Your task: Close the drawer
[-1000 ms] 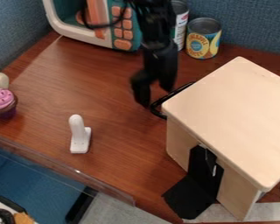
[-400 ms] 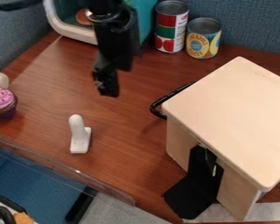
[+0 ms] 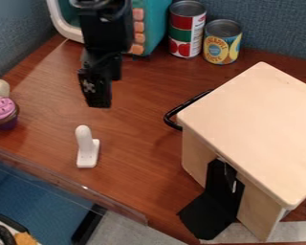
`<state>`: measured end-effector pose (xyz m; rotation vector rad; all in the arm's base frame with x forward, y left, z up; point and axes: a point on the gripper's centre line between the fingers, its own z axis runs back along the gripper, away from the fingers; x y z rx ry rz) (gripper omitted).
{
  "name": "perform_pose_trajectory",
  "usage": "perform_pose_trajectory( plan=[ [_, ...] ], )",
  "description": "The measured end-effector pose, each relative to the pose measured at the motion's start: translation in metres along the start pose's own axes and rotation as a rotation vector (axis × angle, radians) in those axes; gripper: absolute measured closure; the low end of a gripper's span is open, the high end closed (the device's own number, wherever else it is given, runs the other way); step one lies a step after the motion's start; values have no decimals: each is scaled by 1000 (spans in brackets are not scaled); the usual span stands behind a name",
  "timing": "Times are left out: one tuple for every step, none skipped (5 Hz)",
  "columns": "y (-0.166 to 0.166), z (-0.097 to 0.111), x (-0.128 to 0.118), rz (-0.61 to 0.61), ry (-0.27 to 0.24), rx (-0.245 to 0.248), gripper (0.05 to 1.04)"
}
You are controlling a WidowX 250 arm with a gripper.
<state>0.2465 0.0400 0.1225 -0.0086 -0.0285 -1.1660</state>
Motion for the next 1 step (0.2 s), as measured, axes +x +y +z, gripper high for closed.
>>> perform_pose_trajectory(
  plan=[
    [-5,10,0,135,88,90,83]
  ],
)
